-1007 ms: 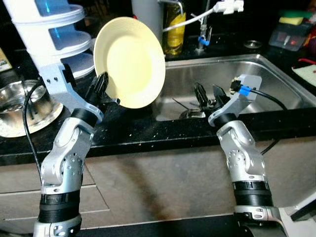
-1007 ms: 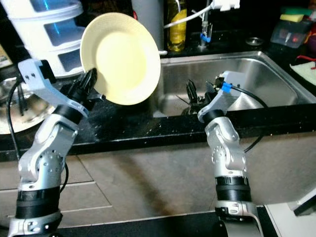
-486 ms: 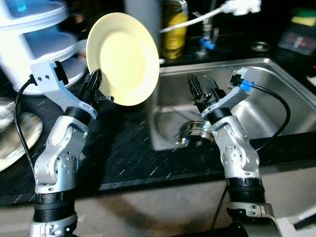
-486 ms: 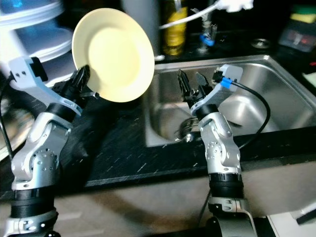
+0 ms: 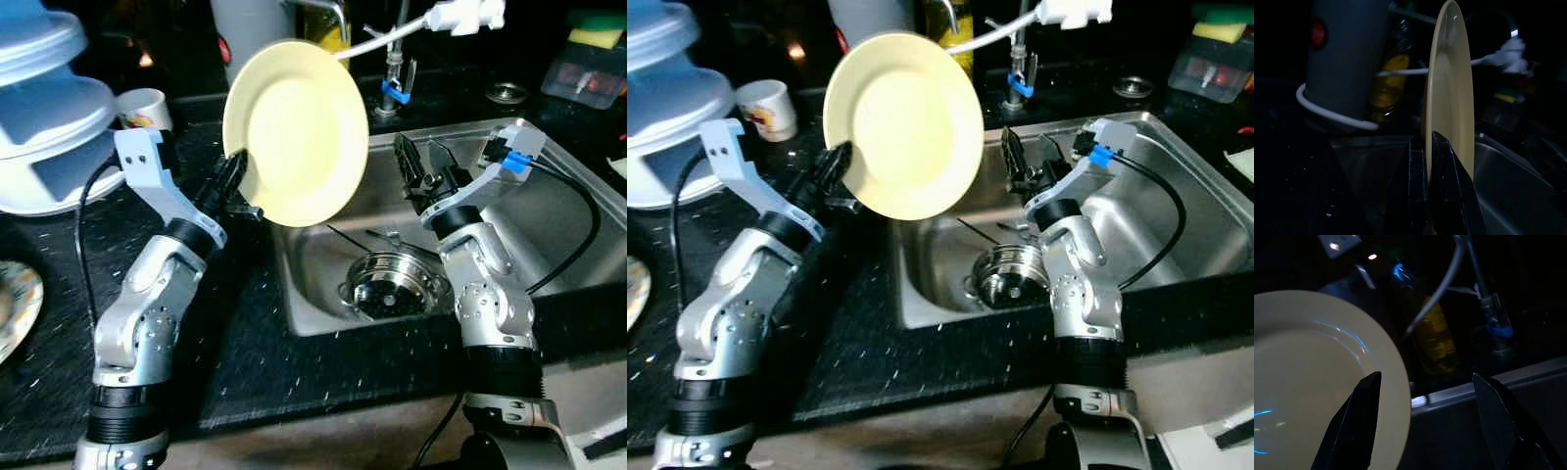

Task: Kitchen organization

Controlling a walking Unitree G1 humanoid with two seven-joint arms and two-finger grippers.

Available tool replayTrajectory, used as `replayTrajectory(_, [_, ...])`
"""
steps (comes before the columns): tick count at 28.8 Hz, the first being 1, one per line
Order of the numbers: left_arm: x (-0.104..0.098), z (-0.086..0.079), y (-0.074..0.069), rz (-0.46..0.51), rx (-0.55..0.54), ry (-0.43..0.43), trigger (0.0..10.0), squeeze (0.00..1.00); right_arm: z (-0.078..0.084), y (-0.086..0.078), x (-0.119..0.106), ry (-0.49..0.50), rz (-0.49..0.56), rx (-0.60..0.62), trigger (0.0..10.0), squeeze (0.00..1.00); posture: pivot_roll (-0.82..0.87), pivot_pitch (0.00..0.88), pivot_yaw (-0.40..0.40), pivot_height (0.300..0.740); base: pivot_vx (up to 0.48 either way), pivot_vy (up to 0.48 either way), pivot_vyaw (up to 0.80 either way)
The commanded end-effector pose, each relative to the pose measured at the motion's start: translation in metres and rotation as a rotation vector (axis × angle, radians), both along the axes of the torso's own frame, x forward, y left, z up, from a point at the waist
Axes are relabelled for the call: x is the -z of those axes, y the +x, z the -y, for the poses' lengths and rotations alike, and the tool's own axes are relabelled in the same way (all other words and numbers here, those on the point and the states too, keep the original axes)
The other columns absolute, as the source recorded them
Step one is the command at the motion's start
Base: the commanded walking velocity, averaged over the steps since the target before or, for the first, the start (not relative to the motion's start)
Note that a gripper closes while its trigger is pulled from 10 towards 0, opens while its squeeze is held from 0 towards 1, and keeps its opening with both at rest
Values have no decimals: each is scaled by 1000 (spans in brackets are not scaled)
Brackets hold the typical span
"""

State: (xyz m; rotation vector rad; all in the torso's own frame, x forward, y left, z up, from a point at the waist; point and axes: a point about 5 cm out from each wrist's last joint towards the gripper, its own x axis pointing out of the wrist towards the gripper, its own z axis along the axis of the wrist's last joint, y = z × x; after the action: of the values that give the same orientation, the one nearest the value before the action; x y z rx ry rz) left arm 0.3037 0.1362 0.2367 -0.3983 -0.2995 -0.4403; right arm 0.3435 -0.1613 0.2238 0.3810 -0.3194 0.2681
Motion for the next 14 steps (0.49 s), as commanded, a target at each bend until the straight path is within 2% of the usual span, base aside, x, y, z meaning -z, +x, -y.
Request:
replayTrajectory(1, [-2, 0, -3, 10, 14, -4, 10000, 0, 1, 0, 3, 7, -11, -4, 10000, 0, 45, 0, 30, 740, 0, 0, 0])
replayTrajectory(3, [1, -1, -1, -18, -2, -5, 10000, 0, 0, 1, 2, 3, -12, -5, 10000, 0, 47, 0, 30, 740, 0, 0, 0])
replayTrajectory(14, [4, -1, 1, -44, -13, -29, 10000, 0, -2, 1, 4, -9, -18, -12, 10000, 0, 43, 0, 28, 740, 0, 0, 0])
